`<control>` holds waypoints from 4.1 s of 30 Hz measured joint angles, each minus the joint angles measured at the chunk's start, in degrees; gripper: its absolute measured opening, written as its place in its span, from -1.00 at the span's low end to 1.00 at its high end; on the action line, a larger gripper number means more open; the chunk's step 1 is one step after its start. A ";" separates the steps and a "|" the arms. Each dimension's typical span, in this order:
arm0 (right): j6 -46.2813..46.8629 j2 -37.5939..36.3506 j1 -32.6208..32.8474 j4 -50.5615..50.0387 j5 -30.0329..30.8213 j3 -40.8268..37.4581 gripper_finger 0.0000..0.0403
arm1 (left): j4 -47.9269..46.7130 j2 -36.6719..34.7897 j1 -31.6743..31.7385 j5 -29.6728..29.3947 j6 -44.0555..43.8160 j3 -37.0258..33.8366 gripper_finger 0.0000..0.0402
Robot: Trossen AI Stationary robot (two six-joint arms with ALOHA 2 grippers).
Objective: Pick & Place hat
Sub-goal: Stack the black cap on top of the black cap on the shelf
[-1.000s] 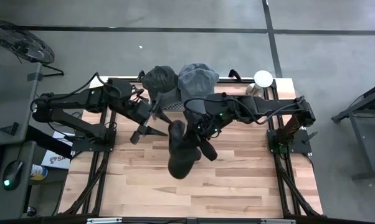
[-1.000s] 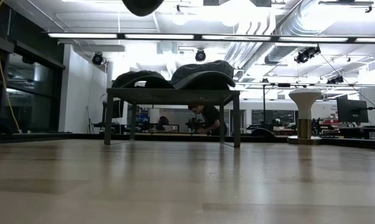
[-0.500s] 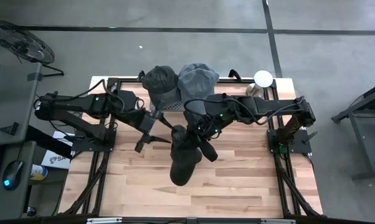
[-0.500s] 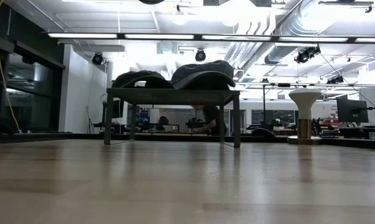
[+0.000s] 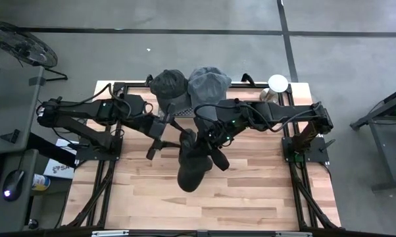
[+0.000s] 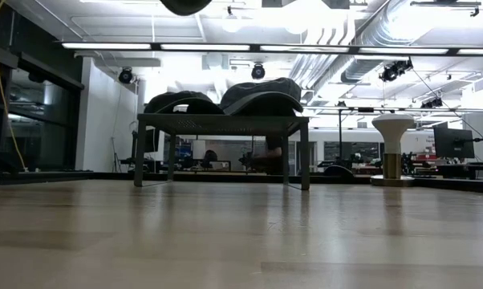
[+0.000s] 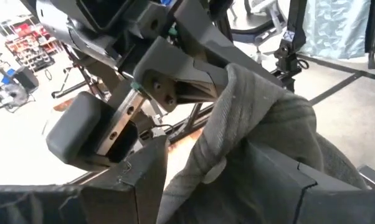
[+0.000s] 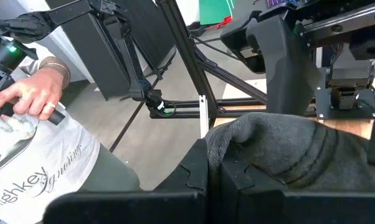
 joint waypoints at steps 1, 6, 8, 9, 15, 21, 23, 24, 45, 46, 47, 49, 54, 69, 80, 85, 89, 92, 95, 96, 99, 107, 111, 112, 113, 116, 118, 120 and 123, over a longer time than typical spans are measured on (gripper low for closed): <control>-0.01 0.00 0.00 0.00 0.00 0.00 -1.00 | -0.19 -0.04 0.00 0.06 0.01 0.00 0.00; -0.01 0.01 0.00 0.01 0.00 0.00 -1.00 | -0.46 -0.04 0.00 2.00 -0.01 0.00 0.00; -0.01 0.02 0.00 0.02 0.00 0.00 -1.00 | -0.48 -0.04 0.00 2.03 -0.01 0.00 0.00; -0.01 0.02 0.00 0.02 0.00 0.00 -1.00 | -0.51 -0.04 0.00 2.02 -0.01 0.00 -0.01; -0.01 0.02 0.00 0.02 0.00 0.00 -1.00 | -1.16 -0.04 0.00 2.04 -0.19 0.00 -0.26; -0.14 0.02 0.02 0.00 0.00 0.00 -1.00 | -1.12 -0.04 0.00 2.03 -2.27 0.00 -0.68; -0.19 0.02 0.02 0.00 0.00 0.00 -1.00 | -1.15 -0.04 0.00 2.15 -2.95 0.00 -0.85; -0.19 0.02 0.01 0.01 -0.02 0.00 -1.00 | -1.29 -0.04 0.00 2.68 -3.26 0.00 -0.90; 0.80 -1.73 0.00 -1.08 2.53 -0.08 -0.56 | -11.39 -3.74 -0.02 -3.88 -16.23 0.06 -0.91; 0.63 -2.54 0.00 -1.72 3.45 -0.09 -0.50 | -12.88 -4.22 0.00 -4.42 -17.23 0.04 -0.91; 0.35 -3.33 0.00 -2.66 4.65 -0.08 -0.44 | -13.98 -4.53 0.02 -5.22 -18.24 0.04 -0.91; -0.52 -5.22 0.04 -5.50 7.70 -0.04 -0.34 | -16.00 -5.55 0.03 -7.18 -20.65 0.04 -0.91; -1.10 -9.62 0.02 -10.95 18.16 -0.02 -0.19 | -22.78 -7.27 0.04 -11.15 -27.30 0.99 -0.91; -4.23 -15.04 -0.01 -21.95 42.62 0.02 -0.23 | -45.67 0.20 0.83 -31.01 -48.46 28.85 -0.91; -5.65 -15.44 -0.21 -28.01 45.29 0.02 -0.24 | -56.61 10.68 14.38 -25.87 -50.80 42.02 -0.91; -5.70 -15.67 -1.30 -31.74 45.43 0.02 -0.24 | -58.34 12.70 22.34 -17.09 -50.76 42.56 -0.91; -5.63 -15.67 -2.30 -33.99 45.42 0.02 -0.24 | -58.26 13.21 27.19 -12.93 -50.17 42.56 -0.91; -5.63 -15.67 -2.96 -34.76 45.44 0.02 -0.24 | -57.65 13.32 29.56 -10.04 -49.49 42.60 -0.91; -5.73 -15.67 -3.45 -35.16 45.42 0.02 -0.24 | -57.95 13.42 31.66 -7.92 -48.82 42.58 -0.91; -5.78 -15.67 -3.50 -35.52 45.42 0.02 -0.24 | -57.99 13.42 32.14 -7.11 -48.38 42.58 -0.91; -6.66 -15.67 -3.52 -36.14 45.63 0.02 -0.24 | -57.92 13.40 33.27 -6.50 -48.03 42.58 -0.91; -8.12 -15.67 -3.80 -36.09 46.29 0.01 -0.24 | -57.75 13.61 35.84 -4.27 -46.45 42.58 -0.91; -8.21 -15.67 -3.78 -36.00 47.43 0.00 -0.24 | -57.90 14.53 37.06 -3.62 -45.35 42.56 -0.91; -8.23 -15.67 -3.80 -36.00 47.41 0.00 -0.24 | -58.06 14.81 37.45 -3.34 -45.07 42.53 -0.91; -8.36 -15.67 -3.78 -35.98 47.43 0.00 -0.24 | -58.12 15.11 37.84 -2.65 -44.90 42.56 -0.91; -8.35 -15.67 -3.78 -36.00 47.39 0.00 -0.24 | -58.23 15.93 39.04 -2.03 -44.07 42.53 -0.91; -8.34 -15.67 -3.78 -36.00 47.37 0.00 -0.24 | -58.25 16.42 39.82 -1.98 -43.49 42.53 -0.91; -8.32 -15.67 -3.78 -36.00 47.39 0.00 -0.24 | -58.41 16.96 40.36 -1.90 -43.35 42.54 -0.91; -8.12 -15.67 -3.78 -36.00 47.38 0.00 -0.24 | -58.64 17.78 41.09 -0.62 -42.16 42.54 -0.91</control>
